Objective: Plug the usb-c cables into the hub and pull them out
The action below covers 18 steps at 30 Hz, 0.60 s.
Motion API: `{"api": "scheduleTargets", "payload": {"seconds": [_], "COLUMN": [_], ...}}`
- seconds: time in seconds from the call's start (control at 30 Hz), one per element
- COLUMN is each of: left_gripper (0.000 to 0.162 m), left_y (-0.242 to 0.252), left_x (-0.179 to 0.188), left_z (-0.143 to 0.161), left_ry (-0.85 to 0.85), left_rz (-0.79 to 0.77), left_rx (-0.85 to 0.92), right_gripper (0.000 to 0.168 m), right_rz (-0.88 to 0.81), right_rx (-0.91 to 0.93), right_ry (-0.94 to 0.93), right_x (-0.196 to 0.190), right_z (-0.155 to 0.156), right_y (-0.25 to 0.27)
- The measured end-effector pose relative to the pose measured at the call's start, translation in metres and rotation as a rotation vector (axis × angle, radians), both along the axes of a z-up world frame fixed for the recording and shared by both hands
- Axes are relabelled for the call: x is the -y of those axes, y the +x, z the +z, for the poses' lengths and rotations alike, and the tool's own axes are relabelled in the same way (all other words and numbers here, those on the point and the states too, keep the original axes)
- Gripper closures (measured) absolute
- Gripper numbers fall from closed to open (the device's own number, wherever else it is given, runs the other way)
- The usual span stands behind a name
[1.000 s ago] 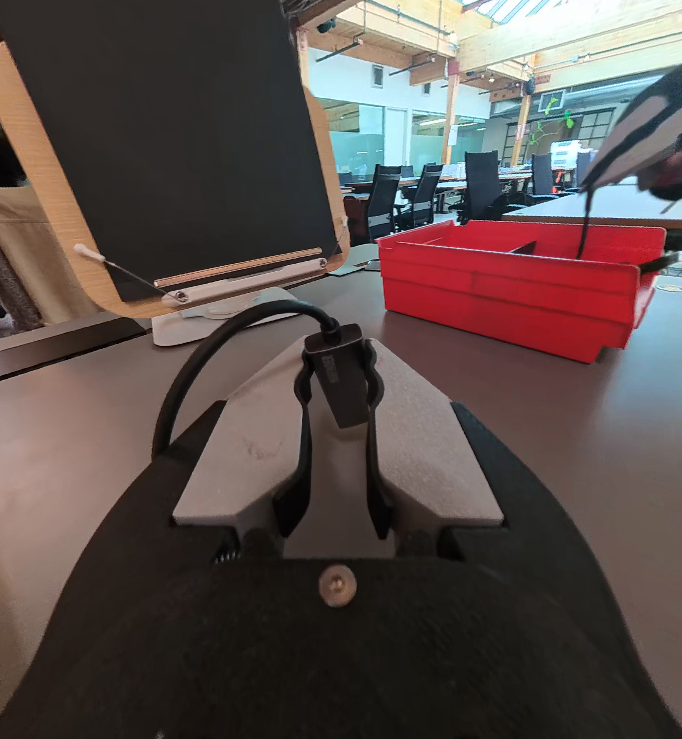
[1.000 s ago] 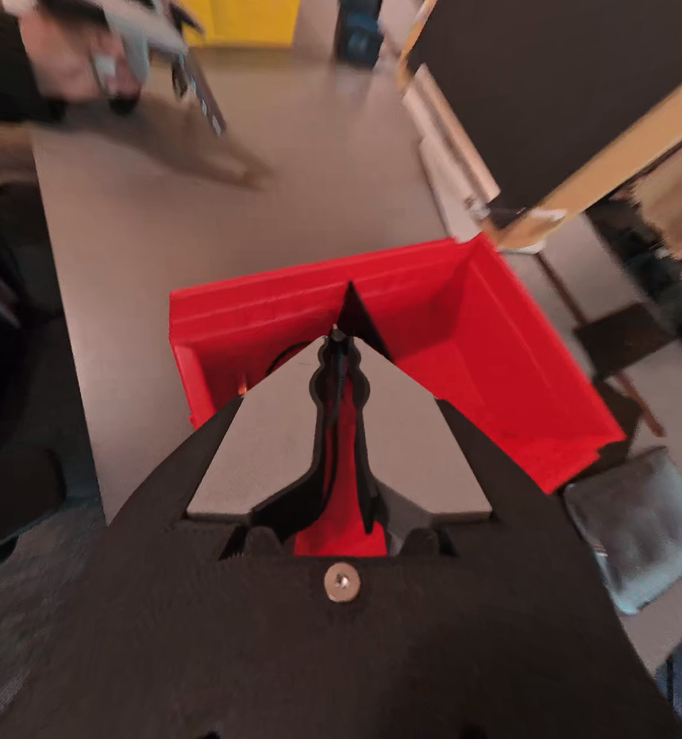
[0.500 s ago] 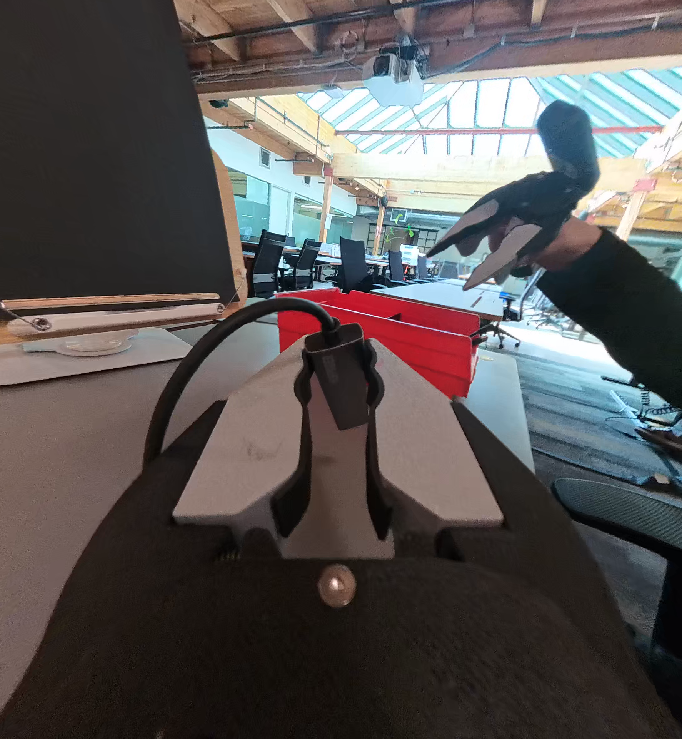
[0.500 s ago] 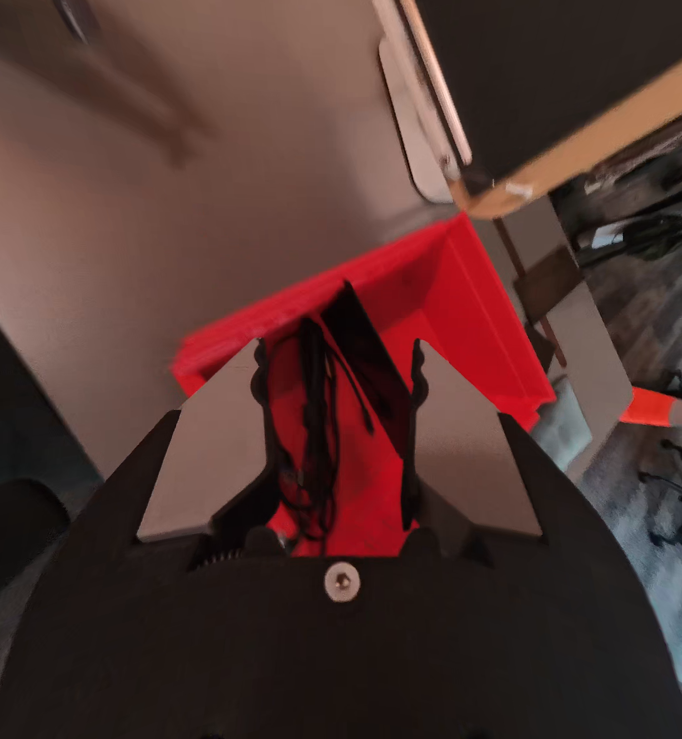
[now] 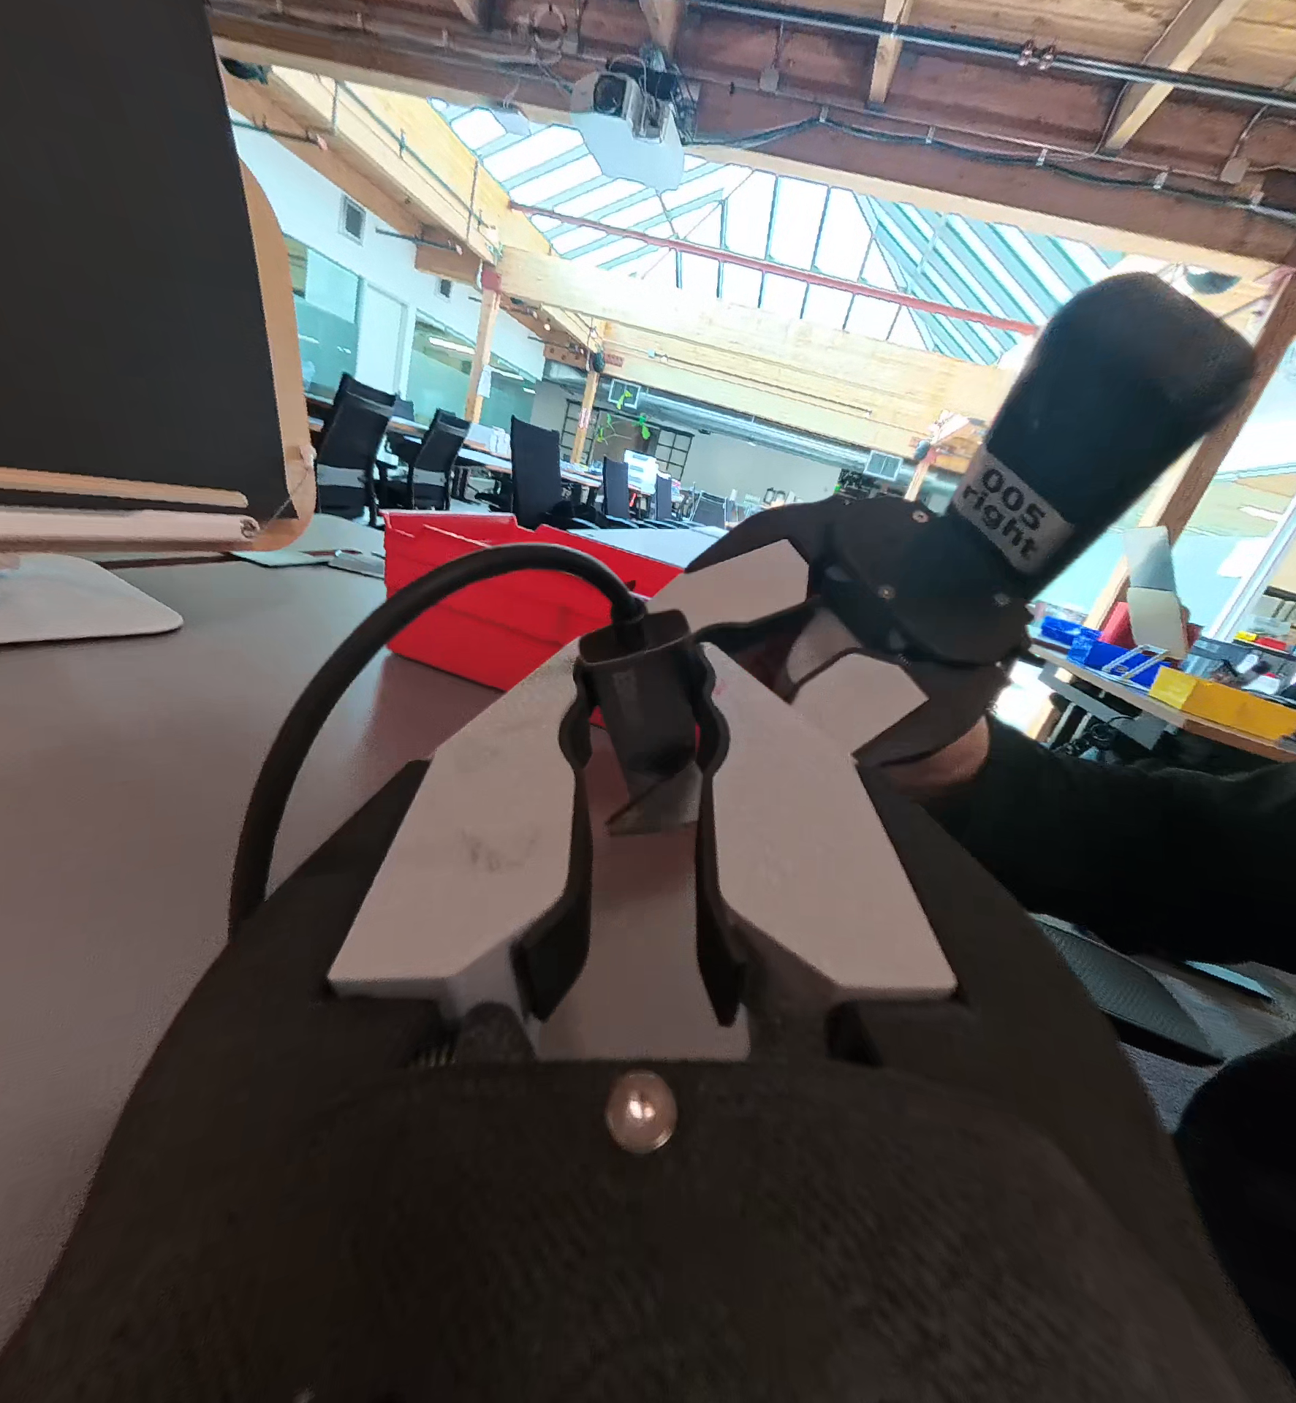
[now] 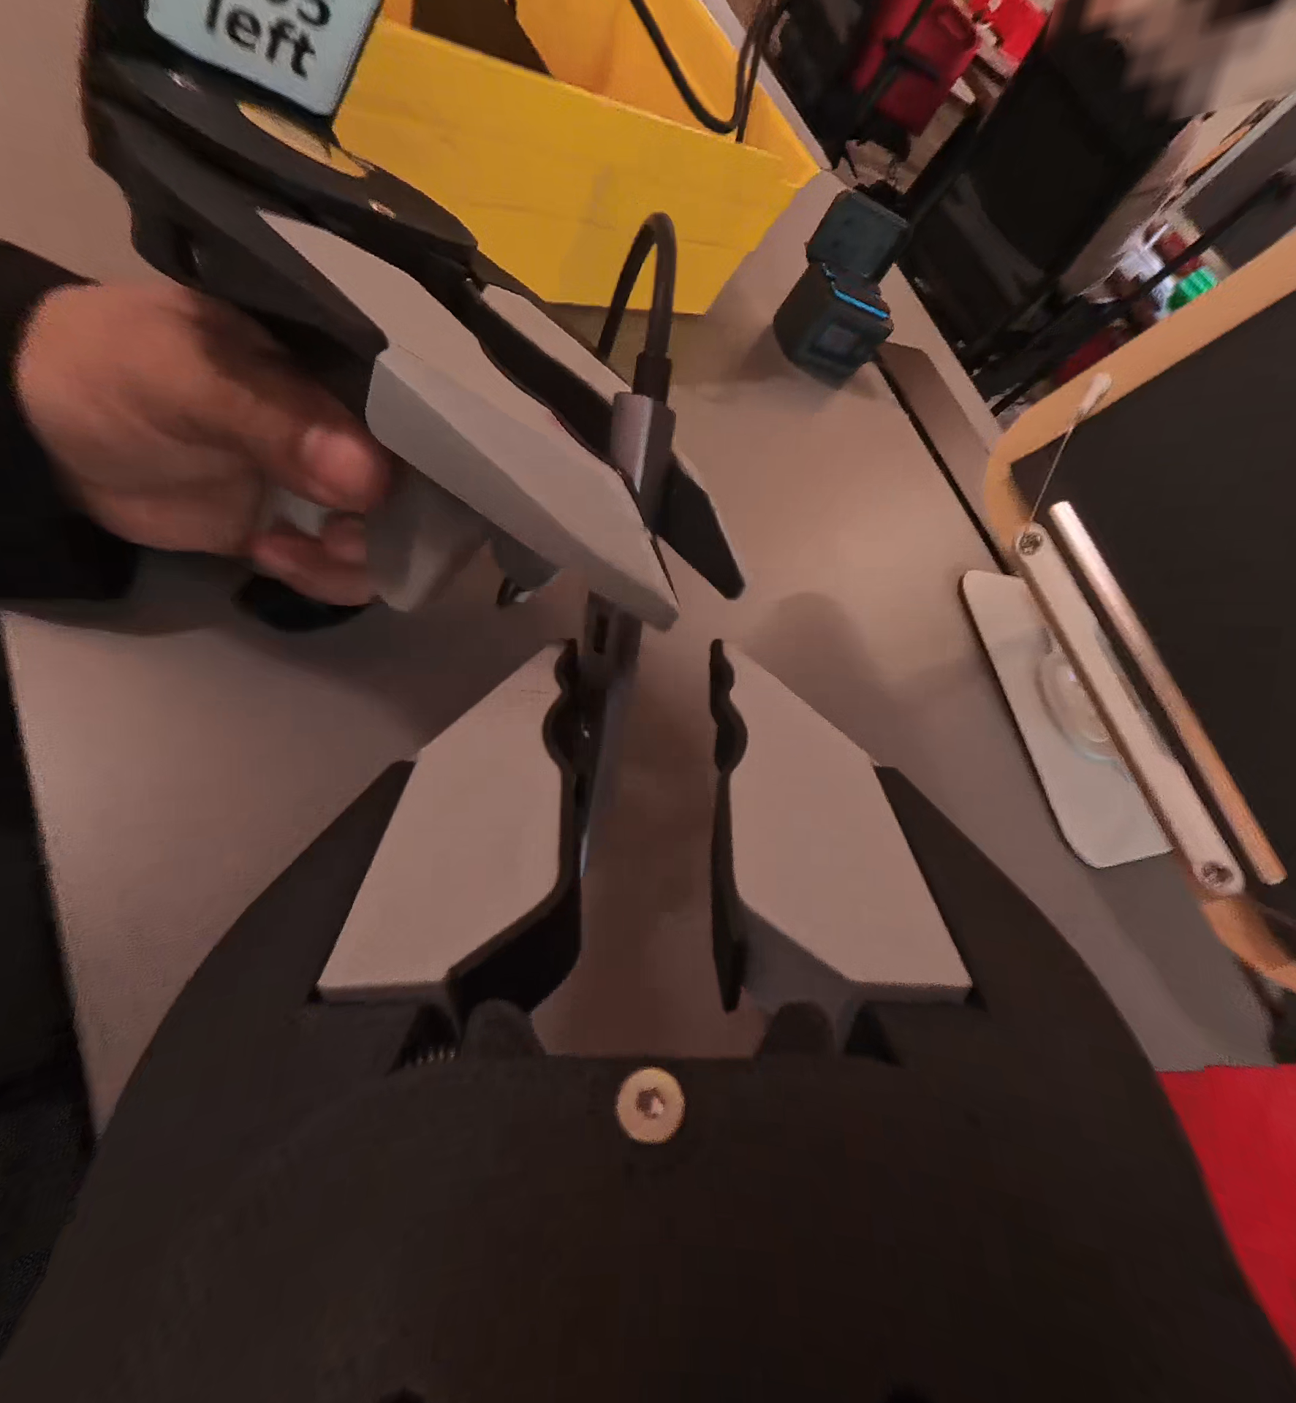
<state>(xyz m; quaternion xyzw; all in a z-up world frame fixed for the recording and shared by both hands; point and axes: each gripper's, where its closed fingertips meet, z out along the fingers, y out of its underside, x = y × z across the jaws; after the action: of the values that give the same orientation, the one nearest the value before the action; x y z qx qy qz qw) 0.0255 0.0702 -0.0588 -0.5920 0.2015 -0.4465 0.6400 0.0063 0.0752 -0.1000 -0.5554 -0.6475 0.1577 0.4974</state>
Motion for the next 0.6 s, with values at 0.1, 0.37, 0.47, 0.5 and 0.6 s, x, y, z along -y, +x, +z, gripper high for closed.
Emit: {"api": "scheduleTargets", "payload": {"seconds": [0.1,0.37,0.47,0.5,0.6], "left_gripper": [0.140,0.135,0.135,0.135,0.136], "left_y": [0.000,0.002,0.010,0.012,0.014], "left_x": [-0.003,0.001,0.002,0.001,0.002], "left_z": [-0.002,0.000,-0.009,-0.010,-0.011], "left_ry": [-0.027,-0.013,-0.010,-0.006,0.003], "left_rz": [0.004,0.004,0.006,0.009,0.017], "left_rx": [0.004,0.014,-0.063,-0.083,-0.104], "right_gripper": [0.162,0.162,0.162,0.162,0.162], "right_rz": [0.012,-0.198,-0.310,-0.336,-0.433], "right_rx": [0.042,0.016,-0.060,-0.085,-0.036], "right_ry": [0.077,0.175,0.190,0.188,0.188], "right_x": [-0.003,-0.056,-0.095,-0.106,-0.141], "right_z": [-0.004,0.067,0.134,0.157,0.200], "right_y": [-0.002,0.062,0.119,0.139,0.197]}}
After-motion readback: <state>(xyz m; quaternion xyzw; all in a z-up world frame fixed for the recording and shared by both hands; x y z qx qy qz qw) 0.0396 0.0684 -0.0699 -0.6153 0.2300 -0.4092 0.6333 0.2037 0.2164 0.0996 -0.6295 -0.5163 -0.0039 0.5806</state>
